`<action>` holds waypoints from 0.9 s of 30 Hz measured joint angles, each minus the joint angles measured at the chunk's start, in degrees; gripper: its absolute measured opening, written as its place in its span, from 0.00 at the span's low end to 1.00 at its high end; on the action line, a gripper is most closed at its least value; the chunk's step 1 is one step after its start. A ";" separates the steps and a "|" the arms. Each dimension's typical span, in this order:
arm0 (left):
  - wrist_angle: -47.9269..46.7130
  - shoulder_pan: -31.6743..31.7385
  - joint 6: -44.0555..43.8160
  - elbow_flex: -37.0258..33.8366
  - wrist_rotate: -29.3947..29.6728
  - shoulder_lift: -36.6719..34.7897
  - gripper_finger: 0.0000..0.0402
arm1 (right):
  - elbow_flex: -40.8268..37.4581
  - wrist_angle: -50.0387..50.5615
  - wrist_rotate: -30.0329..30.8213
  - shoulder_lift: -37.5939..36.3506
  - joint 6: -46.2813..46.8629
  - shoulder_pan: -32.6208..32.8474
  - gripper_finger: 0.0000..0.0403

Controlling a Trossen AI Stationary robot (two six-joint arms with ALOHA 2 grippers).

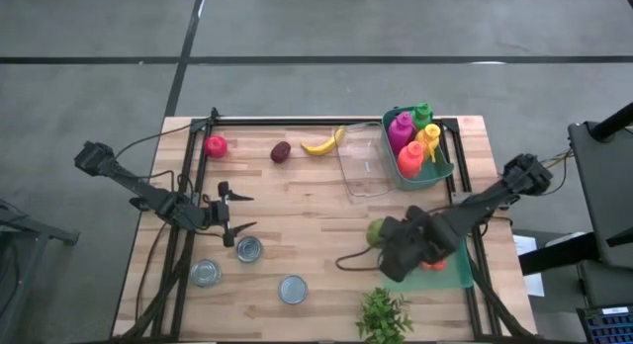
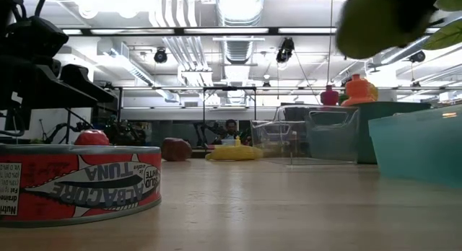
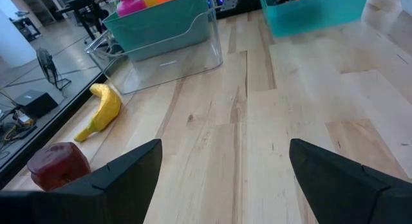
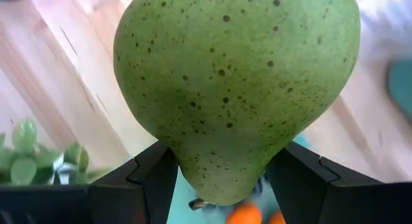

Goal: Pick & Place Food Item
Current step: Put the pear into the green transparent bin

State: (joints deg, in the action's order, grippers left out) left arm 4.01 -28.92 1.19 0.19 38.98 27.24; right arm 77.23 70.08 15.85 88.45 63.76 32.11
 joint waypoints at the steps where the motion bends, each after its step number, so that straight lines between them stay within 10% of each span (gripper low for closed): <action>1: 0.00 -0.01 -0.02 0.00 0.00 0.00 0.86 | -0.02 0.95 -0.04 -0.25 2.41 1.17 0.51; 27: 0.00 0.01 -0.01 0.00 0.00 0.00 0.85 | -13.80 1.22 -7.41 -1.35 40.03 18.70 0.52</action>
State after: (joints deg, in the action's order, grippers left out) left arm 4.01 -28.91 1.18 0.19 38.98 27.24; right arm 63.43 71.30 8.44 87.10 103.79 50.81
